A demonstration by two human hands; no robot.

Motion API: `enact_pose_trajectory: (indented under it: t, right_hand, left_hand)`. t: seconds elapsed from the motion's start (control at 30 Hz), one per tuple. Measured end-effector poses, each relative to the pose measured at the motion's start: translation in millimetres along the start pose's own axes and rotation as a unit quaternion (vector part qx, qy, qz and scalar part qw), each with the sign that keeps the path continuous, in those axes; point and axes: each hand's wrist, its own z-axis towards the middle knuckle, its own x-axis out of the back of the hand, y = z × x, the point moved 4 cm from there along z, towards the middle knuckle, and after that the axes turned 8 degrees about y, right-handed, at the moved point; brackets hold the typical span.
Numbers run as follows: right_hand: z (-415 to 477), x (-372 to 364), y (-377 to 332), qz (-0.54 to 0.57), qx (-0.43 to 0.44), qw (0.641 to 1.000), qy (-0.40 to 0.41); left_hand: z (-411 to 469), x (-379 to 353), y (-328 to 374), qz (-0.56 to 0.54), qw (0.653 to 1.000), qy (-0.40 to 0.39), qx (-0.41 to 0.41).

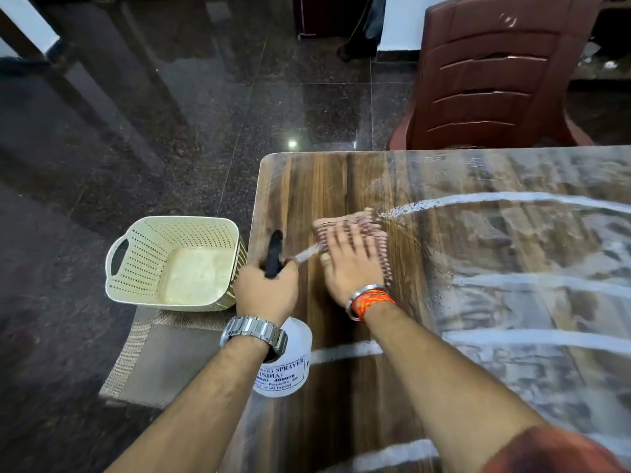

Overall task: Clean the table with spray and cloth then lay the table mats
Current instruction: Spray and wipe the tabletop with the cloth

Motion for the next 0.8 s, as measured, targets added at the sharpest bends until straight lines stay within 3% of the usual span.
enact_pose_trajectory:
  t: [0.13,0.2,0.33,0.47,0.7,0.8]
  right_hand:
    - [20.2,-11.4,-79.4,-0.005,0.267,0.962,-0.051]
    - [26.2,-16.2,-97.3,-0.035,0.317,0.944,-0.081]
    - [52.0,-21.9,-99.7,-0.058,0.312,0.943,-0.097]
    - [84.0,-17.9,-88.7,-0.017,0.238,0.967,-0.09]
    - [120.6,-32.1,-90.1,-0.031,0.203,0.975,-0.081]
    - [152.5,-33.0,-86.7,0.016,0.154,0.986,-0.059]
  left_hand:
    - [23.8,12.0,-2.6,0.016,0.999,0.036,0.0]
    - [34.6,12.9,0.9,0.02,0.999,0.037,-0.005]
    - [51.9,6.2,12.5,0.022,0.999,0.026,-0.015]
    - [62.6,-4.7,24.2,0.002,0.999,0.028,-0.027]
    - [75.7,-21.7,34.9,0.013,1.0,0.016,-0.018]
    - [78.9,-23.5,33.5,0.012,1.0,0.017,-0.014]
